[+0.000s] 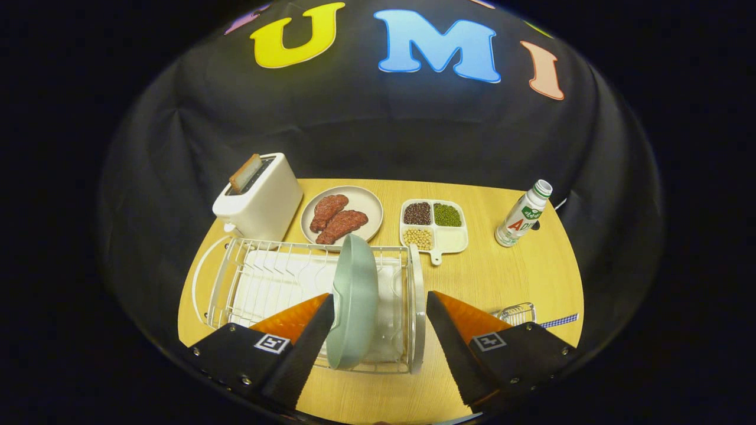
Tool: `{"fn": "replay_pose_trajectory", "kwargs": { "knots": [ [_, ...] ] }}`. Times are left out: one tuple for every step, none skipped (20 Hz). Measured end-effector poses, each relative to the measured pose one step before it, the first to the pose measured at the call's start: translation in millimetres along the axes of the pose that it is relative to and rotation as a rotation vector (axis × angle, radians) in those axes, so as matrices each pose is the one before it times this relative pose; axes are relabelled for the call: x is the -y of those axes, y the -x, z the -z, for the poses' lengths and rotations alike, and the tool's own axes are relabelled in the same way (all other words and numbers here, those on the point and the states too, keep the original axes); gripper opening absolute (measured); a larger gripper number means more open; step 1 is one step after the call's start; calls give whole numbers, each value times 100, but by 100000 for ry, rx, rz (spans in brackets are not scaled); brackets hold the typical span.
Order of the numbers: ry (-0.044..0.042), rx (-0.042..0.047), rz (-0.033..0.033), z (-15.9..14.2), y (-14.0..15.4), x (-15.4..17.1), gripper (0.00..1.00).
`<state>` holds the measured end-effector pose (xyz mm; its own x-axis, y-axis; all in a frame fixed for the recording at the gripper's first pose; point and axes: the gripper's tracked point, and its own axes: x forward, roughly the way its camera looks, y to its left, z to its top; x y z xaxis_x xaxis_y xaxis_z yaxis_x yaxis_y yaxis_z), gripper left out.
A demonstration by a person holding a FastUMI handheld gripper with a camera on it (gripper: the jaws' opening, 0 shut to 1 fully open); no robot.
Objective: Take the plate from the dish rack, then take the spoon from the basket and place it into the plate.
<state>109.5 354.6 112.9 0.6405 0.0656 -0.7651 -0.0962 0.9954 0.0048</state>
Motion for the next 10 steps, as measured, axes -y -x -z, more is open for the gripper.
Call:
{"fn": "replay_pose_trajectory", "kwargs": {
  "knots": [
    [-160,-1315,1271,-87,-500,-114,97],
    [570,-1488,1910,-102,-572,-133,97],
    [1206,-1270,2515,-82,-394,85,97],
    [1045,-962,2295,-140,-617,63,97],
    [-180,-993,977,-68,-535,-238,97],
    [42,-2045,760,293,-413,-210,90],
    [-887,-2609,366,355,-657,-271,85],
    [-1591,-2560,4,611,-710,-234,73],
    [-2109,-1933,-1936,321,-421,-580,68],
    [-1080,-2856,1213,516,-364,29,65]
  ]
}}
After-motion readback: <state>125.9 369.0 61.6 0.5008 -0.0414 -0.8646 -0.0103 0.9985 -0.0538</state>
